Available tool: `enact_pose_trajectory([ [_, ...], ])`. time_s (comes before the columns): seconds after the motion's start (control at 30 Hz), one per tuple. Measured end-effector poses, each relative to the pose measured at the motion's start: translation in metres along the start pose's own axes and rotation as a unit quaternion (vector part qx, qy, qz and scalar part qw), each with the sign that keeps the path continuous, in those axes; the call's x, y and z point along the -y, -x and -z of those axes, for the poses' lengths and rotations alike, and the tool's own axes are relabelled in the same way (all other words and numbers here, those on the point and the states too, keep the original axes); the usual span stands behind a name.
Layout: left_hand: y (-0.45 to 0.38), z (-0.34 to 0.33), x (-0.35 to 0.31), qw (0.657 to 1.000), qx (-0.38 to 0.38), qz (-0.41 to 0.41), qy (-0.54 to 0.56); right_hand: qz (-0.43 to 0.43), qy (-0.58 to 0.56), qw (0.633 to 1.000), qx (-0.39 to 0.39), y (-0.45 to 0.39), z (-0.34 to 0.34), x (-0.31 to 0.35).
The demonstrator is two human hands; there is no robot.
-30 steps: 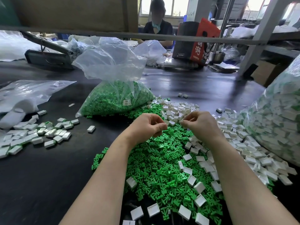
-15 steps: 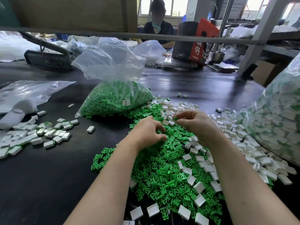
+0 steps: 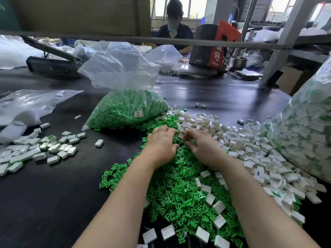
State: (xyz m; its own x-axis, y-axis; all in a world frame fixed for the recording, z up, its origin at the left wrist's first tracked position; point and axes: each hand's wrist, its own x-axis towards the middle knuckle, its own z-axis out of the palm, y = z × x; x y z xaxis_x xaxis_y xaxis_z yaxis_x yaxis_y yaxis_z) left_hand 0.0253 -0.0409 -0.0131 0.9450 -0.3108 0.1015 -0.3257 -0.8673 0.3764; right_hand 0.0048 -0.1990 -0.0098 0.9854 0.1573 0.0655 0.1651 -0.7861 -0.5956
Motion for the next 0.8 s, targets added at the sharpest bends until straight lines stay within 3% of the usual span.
enact_pose_trajectory([
  [0.17, -0.001, -0.002, 0.001, 1.0, 0.013, -0.02, 0.005, 0.033, -0.006, 0.999, -0.009, 0.0, -0.003, 0.005],
  [0.43, 0.004, 0.004, -0.003, 0.993, -0.04, -0.002, 0.111, 0.021, -0.162, 0.984, -0.073, -0.001, -0.001, 0.0],
  [0.63, 0.005, 0.004, -0.006, 0.996, 0.017, -0.023, 0.086, -0.002, -0.178, 0.974, -0.138, -0.004, 0.003, -0.005],
  [0.8, 0.006, 0.005, -0.007, 0.997, 0.001, -0.022, 0.076, -0.003, -0.18, 0.97, -0.161, -0.005, 0.001, -0.008],
])
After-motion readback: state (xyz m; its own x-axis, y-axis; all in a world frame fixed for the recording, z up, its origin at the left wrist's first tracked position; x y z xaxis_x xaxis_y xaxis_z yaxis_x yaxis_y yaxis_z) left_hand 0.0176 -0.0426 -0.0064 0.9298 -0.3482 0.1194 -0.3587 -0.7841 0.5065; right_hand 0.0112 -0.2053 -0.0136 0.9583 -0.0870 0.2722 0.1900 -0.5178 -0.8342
